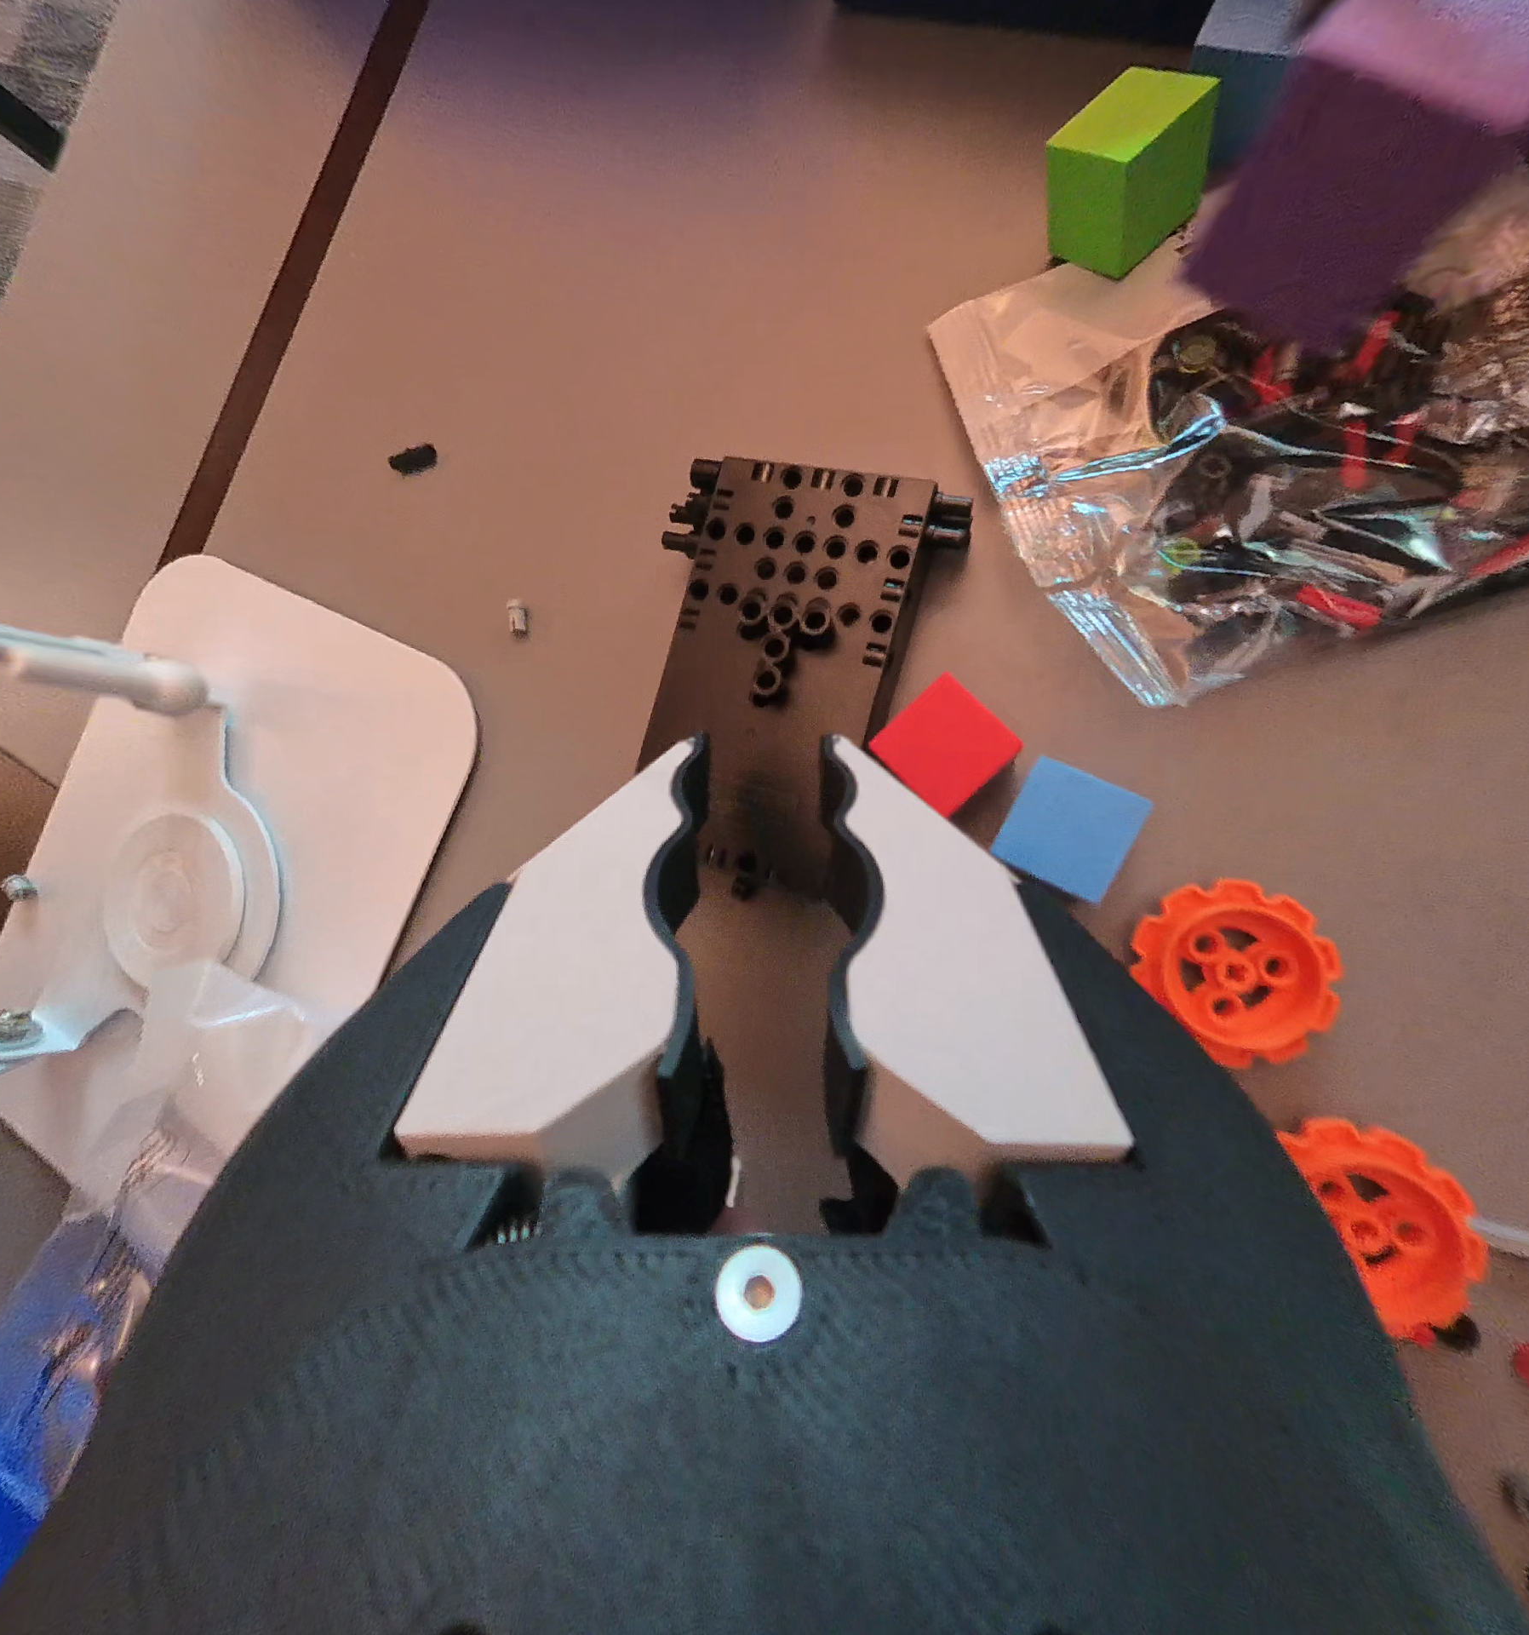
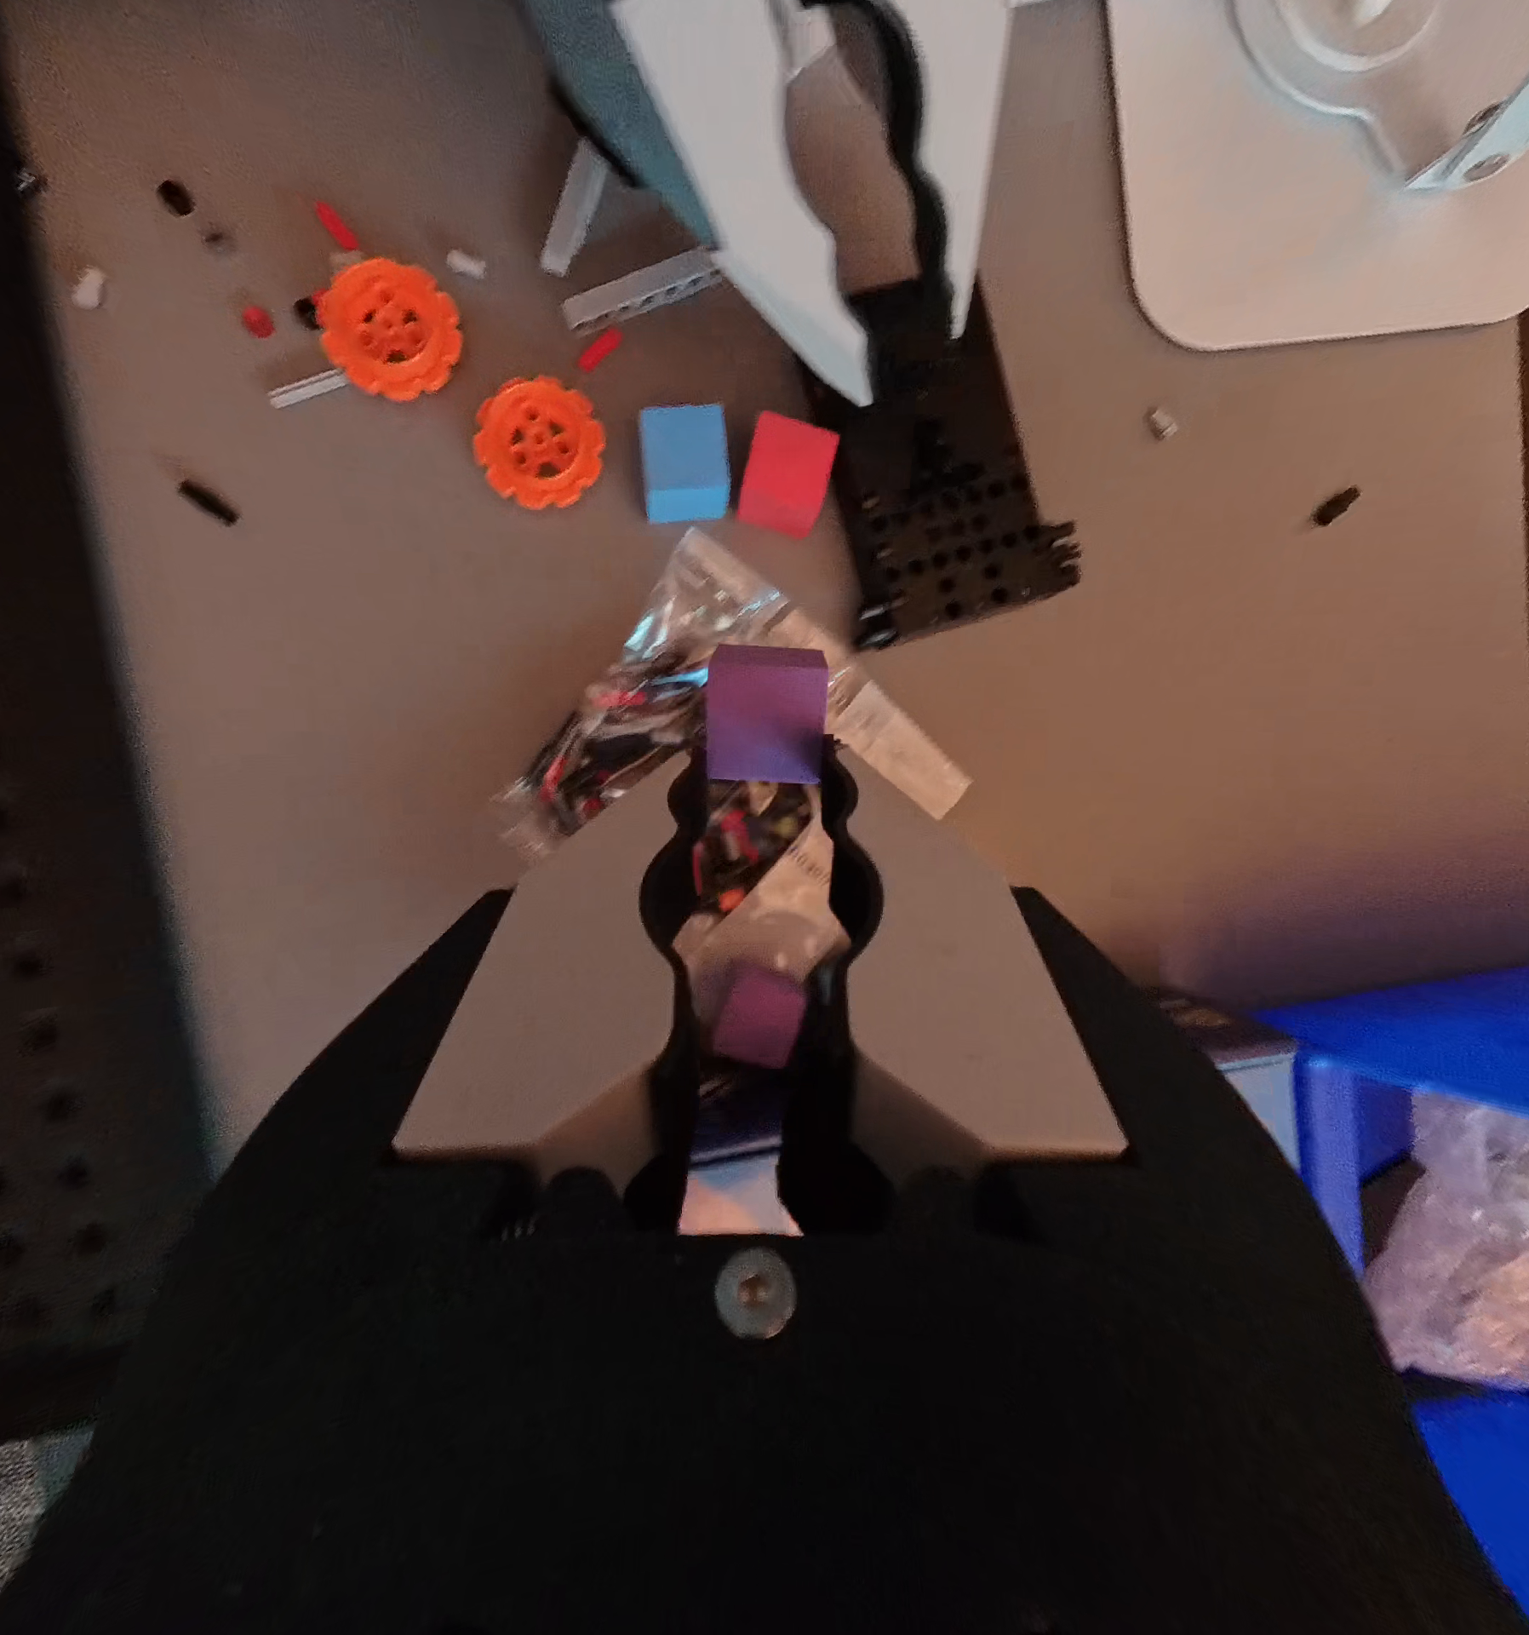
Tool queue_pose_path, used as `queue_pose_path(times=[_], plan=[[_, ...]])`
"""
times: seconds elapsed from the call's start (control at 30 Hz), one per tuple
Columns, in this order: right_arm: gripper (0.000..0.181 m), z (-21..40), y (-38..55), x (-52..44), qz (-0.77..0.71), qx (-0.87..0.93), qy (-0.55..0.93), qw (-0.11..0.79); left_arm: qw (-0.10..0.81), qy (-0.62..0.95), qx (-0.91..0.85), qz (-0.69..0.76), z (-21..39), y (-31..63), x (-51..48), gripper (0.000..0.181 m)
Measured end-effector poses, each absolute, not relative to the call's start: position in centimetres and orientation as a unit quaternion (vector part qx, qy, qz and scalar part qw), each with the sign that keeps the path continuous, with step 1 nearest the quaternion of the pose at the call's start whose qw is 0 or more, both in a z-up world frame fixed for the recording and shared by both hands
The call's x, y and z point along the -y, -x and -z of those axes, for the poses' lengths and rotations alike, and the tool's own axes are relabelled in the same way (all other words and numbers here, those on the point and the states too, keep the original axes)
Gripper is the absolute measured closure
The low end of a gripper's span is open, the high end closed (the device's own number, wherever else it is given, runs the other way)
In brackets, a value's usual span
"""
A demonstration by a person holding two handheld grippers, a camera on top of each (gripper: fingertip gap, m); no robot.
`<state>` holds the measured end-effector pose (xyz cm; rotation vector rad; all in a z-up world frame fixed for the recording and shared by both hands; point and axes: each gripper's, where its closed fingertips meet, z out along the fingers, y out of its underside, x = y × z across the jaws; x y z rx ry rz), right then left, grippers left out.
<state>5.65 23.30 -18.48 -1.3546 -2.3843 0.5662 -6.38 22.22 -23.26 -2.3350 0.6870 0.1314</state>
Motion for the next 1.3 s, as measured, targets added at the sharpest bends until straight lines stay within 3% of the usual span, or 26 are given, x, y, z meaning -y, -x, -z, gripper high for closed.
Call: queue_pose_path(times=[0.37, 0.57, 0.93, 1.2, 1.3], plan=[[0.157, 19.8, 3.2, -24.6, -0.147, 0.874, 0.433, 0.162, 0.280, 0.895, -0.340, 0.068, 24.1, 2.3, -17.1, 0.150], [0.157, 21.9, 4.1, -25.2, -0.110, 0.887, 0.431, 0.120, 0.250, 0.899, -0.356, 0.057, 25.5, 2.2, -16.6, 0.149], [0.157, 22.0, 4.8, -24.9, -0.112, 0.890, 0.430, 0.100, 0.231, 0.896, -0.377, 0.051, 26.7, 1.9, -16.6, 0.172], [0.157, 22.5, 5.0, -24.5, -0.102, 0.897, 0.424, 0.071, 0.241, 0.896, -0.368, 0.054, 26.2, 1.7, -16.8, 0.152], [0.153, 22.4, 5.0, -24.6, -0.099, 0.896, 0.427, 0.074, 0.245, 0.894, -0.373, 0.047, 26.2, 1.5, -17.0, 0.153]])
